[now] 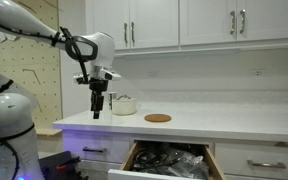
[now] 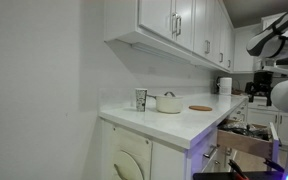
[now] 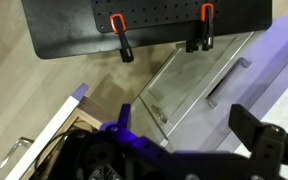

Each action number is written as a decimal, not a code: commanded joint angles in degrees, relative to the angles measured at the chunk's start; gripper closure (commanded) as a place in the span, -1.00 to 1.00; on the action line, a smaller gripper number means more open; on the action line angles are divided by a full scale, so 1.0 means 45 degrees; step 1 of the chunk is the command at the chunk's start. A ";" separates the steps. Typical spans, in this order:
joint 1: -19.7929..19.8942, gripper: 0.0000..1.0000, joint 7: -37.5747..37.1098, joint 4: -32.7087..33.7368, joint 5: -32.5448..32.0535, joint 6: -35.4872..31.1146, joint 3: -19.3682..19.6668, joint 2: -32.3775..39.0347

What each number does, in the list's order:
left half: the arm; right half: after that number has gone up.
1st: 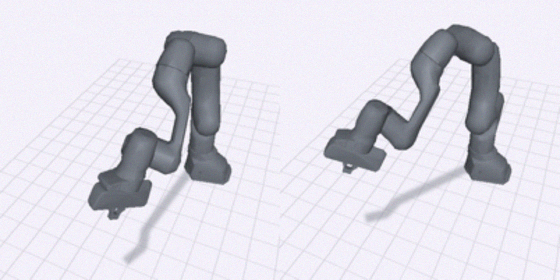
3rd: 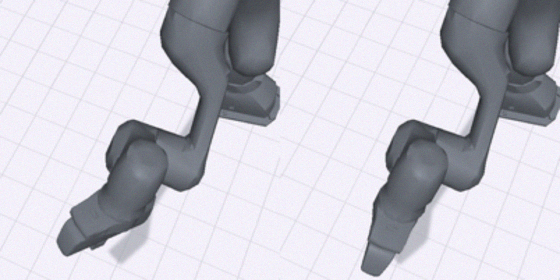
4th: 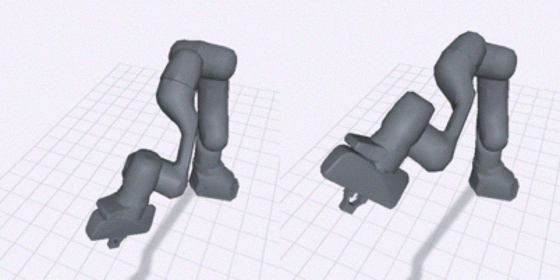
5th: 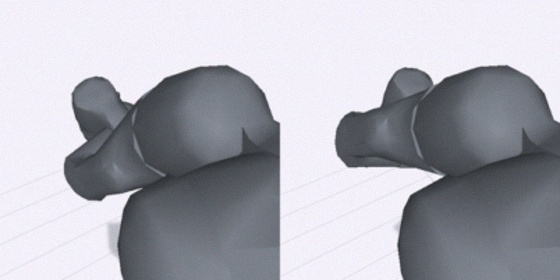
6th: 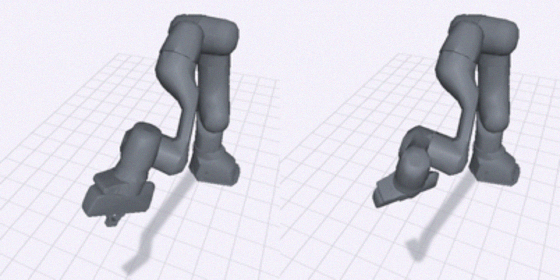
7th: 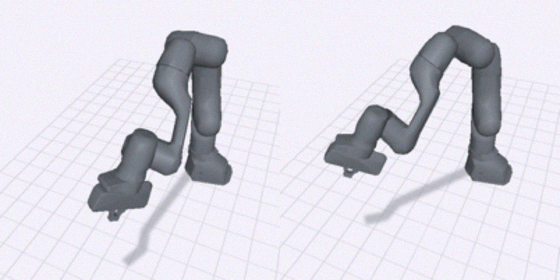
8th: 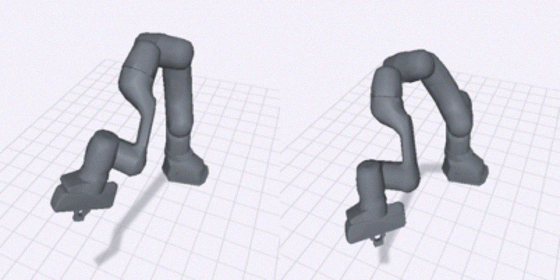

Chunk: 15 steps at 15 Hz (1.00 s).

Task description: Close the drawer, uncover the pot and put the lid on the mat, and then open the second overhead cabinet door from the left

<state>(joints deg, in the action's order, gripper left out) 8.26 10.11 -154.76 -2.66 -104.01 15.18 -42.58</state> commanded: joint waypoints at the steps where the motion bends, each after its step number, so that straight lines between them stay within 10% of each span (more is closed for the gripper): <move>1: 0.0680 -1.00 0.0016 0.0368 -0.0251 -0.1065 0.0265 0.0821; 15: 0.3021 -1.00 -0.0563 0.1403 -0.1041 -0.3945 0.1200 0.3860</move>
<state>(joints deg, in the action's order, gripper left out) 20.00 9.55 -150.96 -5.92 -119.82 20.11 -29.70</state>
